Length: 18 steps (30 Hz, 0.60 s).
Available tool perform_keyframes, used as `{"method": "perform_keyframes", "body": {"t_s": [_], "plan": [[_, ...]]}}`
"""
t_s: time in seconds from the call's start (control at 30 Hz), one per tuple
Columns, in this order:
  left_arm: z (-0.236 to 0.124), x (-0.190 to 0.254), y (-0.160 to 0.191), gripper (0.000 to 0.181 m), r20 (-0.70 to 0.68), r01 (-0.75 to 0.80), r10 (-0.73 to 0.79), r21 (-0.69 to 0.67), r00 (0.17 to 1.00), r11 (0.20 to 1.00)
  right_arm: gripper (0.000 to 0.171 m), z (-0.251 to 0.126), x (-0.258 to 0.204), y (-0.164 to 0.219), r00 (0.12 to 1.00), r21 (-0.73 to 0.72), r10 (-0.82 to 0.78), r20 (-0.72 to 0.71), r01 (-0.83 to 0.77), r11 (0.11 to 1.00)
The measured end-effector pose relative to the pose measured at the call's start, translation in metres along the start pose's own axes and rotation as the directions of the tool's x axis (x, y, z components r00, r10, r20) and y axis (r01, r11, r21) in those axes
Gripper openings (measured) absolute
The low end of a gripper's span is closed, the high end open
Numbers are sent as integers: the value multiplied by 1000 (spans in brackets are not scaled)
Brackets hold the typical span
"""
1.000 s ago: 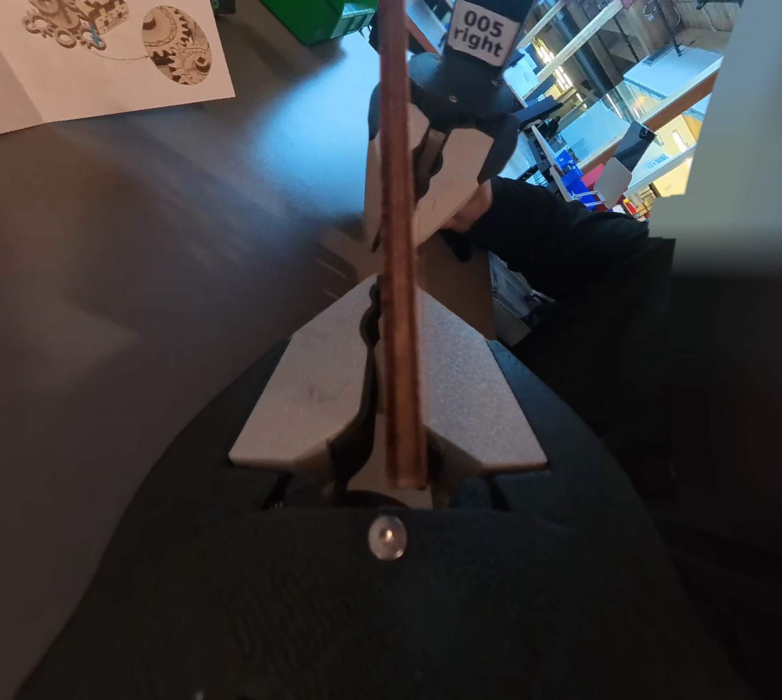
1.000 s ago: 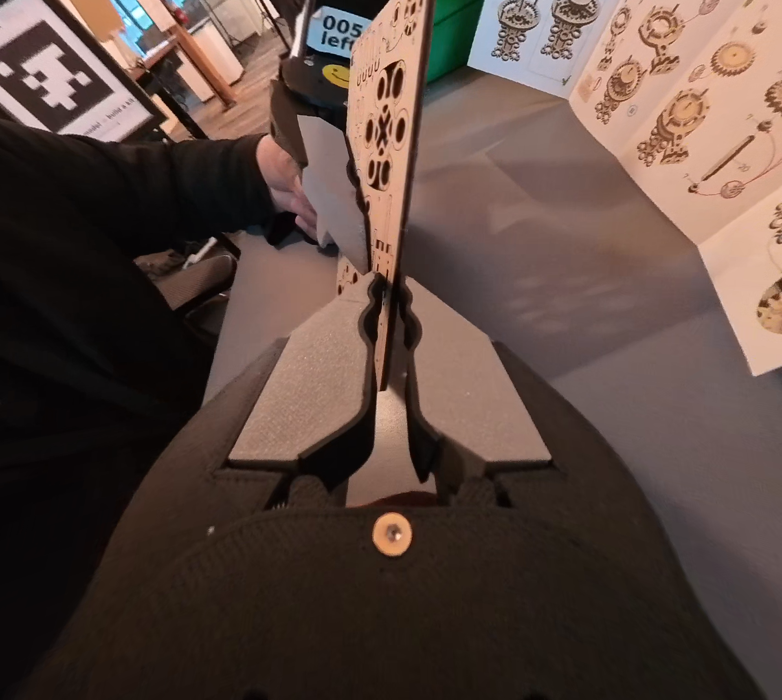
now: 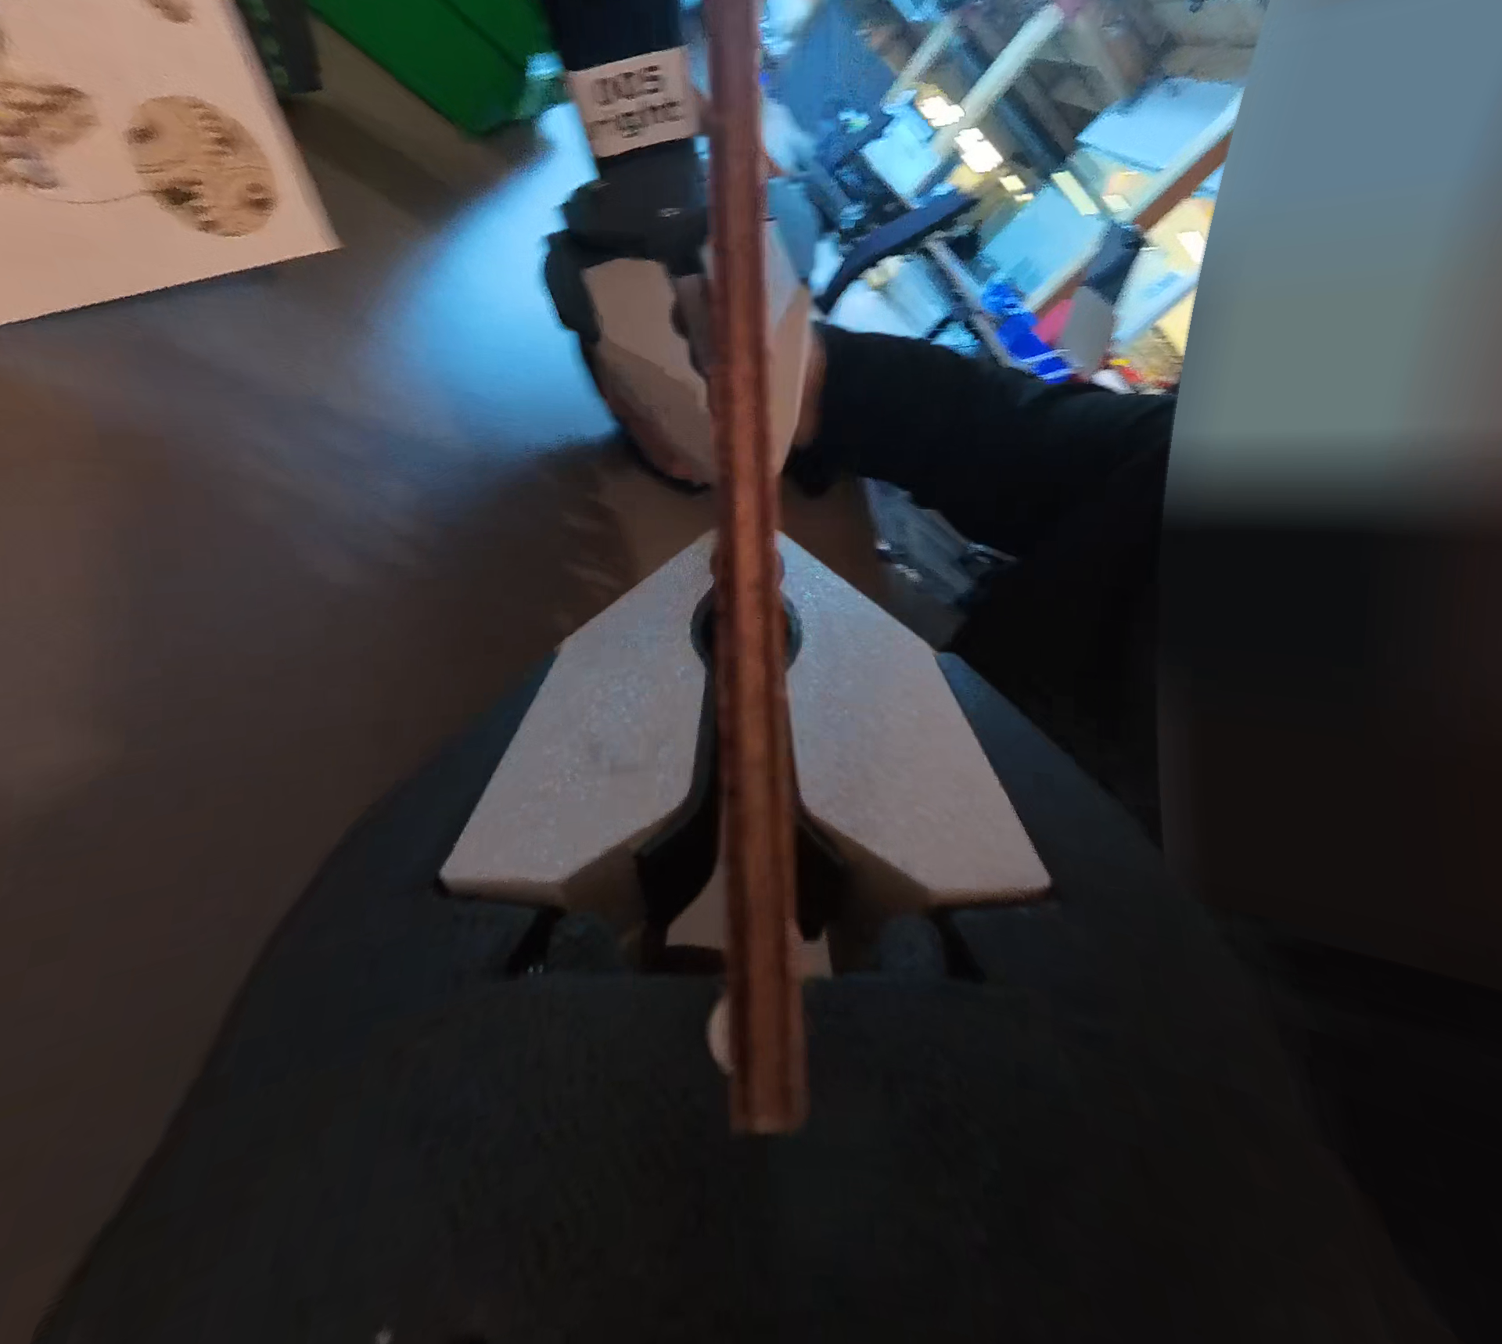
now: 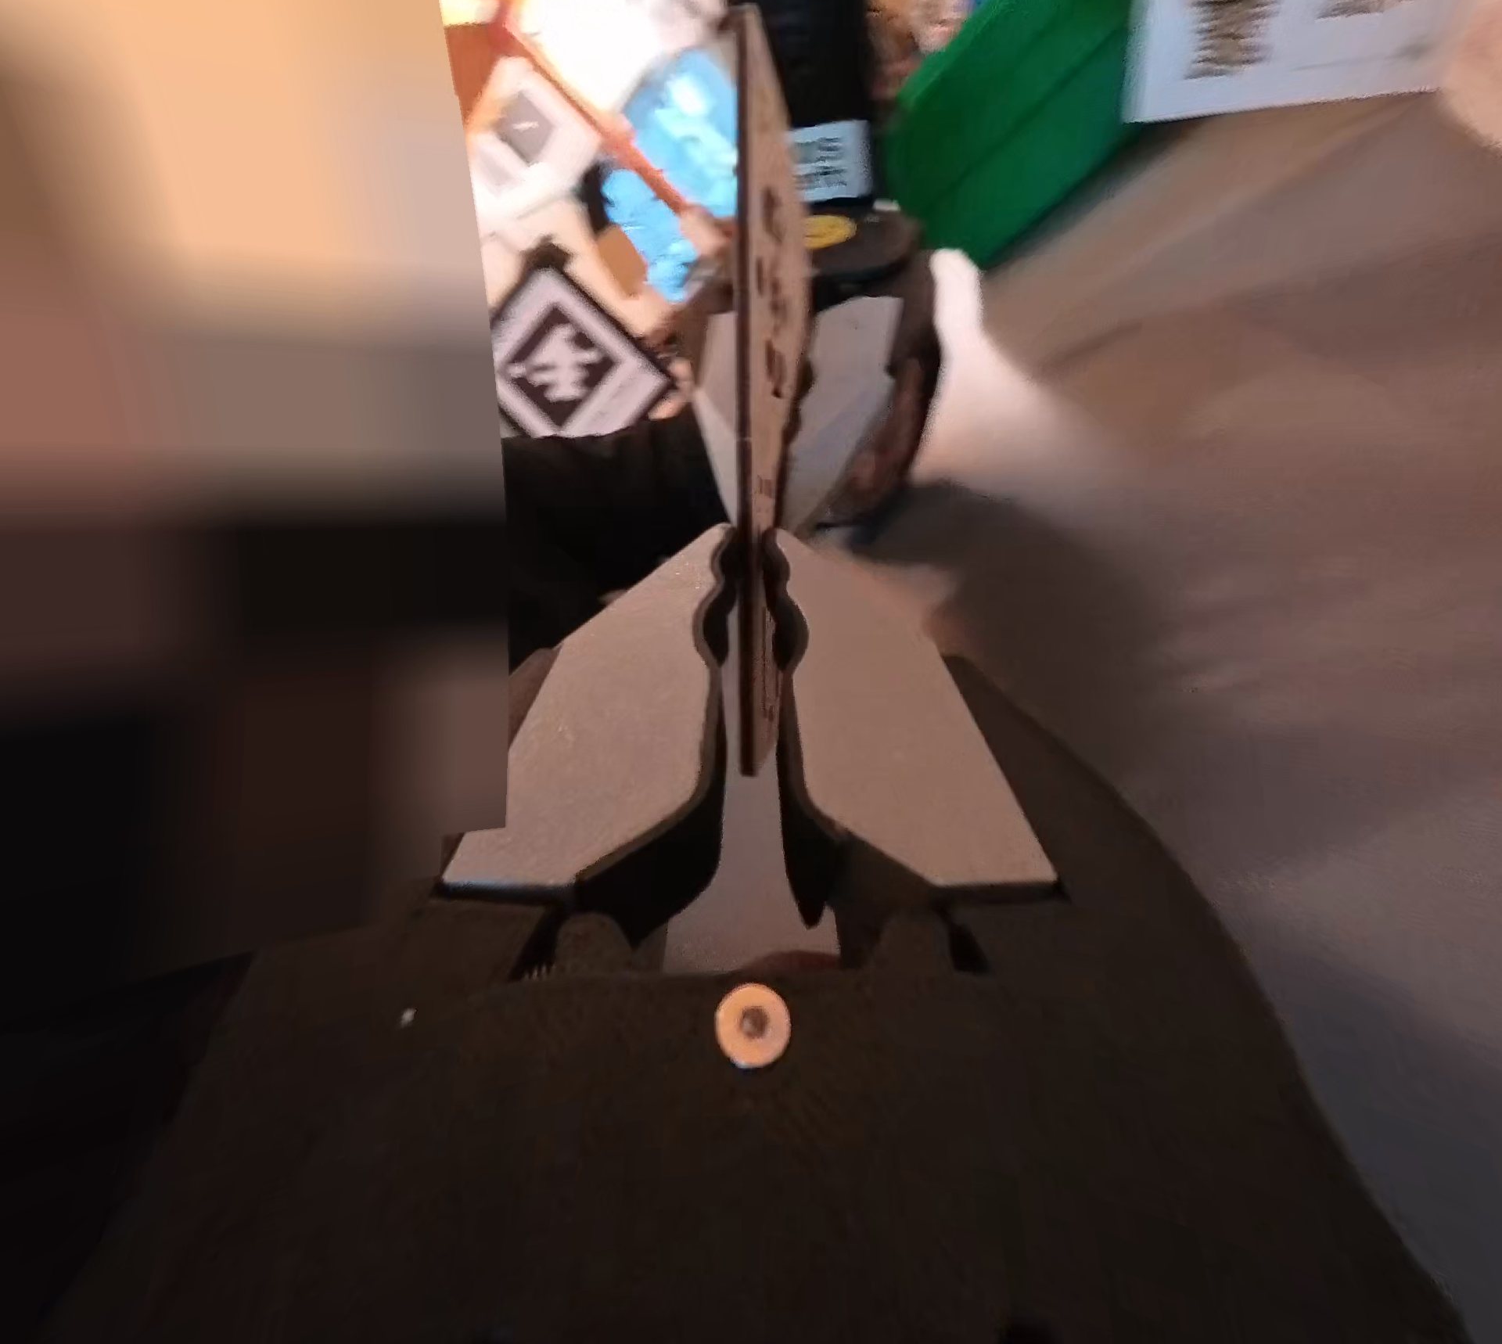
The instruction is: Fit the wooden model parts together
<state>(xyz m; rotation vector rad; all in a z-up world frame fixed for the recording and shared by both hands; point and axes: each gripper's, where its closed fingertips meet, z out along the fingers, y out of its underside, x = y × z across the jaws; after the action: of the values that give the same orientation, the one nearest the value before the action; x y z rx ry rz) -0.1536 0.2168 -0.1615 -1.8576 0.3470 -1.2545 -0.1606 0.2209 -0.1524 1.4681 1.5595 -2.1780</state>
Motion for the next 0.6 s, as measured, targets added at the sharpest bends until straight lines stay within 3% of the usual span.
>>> {"method": "perform_keyframes", "body": {"t_s": [0.03,0.17,0.4,0.6], "plan": [[-1,-9,3,3,42,5,-4,-13,999,1000,1,0,10,1,997,-10,-8,-79,8,1000],[1,-15,6,2,80,14,-12,-28,997,1000,1,-2,19,2,951,-77,-179,-252,165,983],[10,-14,8,3,78,22,-19,-37,997,999,0,-3,13,-9,976,35,-109,-189,118,992],[9,-18,9,1,114,21,-15,-49,993,999,3,-4,22,-11,879,-58,-294,-376,295,954]]}}
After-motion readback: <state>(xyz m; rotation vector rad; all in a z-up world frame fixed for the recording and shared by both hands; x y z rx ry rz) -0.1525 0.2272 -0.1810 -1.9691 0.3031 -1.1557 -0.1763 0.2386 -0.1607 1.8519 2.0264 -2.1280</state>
